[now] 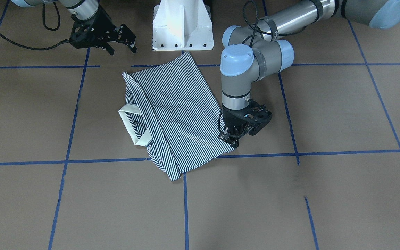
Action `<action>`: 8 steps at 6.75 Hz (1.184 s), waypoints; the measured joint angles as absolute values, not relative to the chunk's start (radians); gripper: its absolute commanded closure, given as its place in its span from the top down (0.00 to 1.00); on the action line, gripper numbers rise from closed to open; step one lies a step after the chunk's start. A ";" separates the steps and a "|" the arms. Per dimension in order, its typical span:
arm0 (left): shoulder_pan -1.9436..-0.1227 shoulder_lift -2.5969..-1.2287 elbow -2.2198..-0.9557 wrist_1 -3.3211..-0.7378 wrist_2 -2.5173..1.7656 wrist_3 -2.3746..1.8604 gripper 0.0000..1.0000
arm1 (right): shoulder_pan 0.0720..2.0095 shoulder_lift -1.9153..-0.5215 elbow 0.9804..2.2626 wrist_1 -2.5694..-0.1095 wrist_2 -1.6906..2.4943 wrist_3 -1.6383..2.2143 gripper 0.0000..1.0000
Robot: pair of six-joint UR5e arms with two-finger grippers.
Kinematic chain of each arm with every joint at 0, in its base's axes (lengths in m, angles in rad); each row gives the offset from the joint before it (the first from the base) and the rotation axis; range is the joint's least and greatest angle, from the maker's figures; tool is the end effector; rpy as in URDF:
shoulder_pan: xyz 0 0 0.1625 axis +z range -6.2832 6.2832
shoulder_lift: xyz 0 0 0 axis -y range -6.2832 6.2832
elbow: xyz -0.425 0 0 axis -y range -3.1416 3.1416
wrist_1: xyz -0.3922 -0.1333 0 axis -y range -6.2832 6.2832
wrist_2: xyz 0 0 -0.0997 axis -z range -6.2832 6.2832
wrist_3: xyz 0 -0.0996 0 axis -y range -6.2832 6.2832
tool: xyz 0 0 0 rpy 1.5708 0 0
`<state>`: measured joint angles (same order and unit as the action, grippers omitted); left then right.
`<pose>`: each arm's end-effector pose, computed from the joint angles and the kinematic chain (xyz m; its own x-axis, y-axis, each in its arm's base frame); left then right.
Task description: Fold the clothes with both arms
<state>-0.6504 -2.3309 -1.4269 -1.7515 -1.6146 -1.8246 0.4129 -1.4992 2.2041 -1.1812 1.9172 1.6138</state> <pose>0.5218 -0.5590 0.2421 0.3928 -0.6140 -0.6846 0.7011 0.6817 -0.2092 -0.3797 -0.2749 0.2866 0.4152 0.2261 0.8812 -0.1190 0.9738 -0.1937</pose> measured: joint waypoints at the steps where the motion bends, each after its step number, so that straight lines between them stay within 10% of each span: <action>1: -0.674 -2.387 -1.320 -1.847 -1.600 -1.786 0.00 | 0.413 -1.497 2.201 -1.181 1.916 1.614 1.00; 3: -0.690 -2.470 -1.090 -2.094 -1.513 -1.731 0.00 | 0.415 -1.483 2.192 -1.181 1.916 1.614 1.00; 4: -0.691 -2.488 -1.019 -2.181 -1.483 -1.713 0.71 | 0.415 -1.476 2.188 -1.181 1.916 1.614 1.00; 5: -0.694 -2.495 -0.990 -2.218 -1.461 -1.702 1.00 | 0.416 -1.470 2.187 -1.181 1.913 1.614 1.00; 8: -0.727 -2.495 -0.996 -2.224 -1.482 -1.571 1.00 | 0.419 -1.455 2.165 -1.189 1.872 1.598 1.00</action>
<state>-0.7271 -2.4949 -0.9961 -2.2242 -1.4825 -1.5713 0.4192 -1.4552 2.1654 -1.1891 1.8721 1.5978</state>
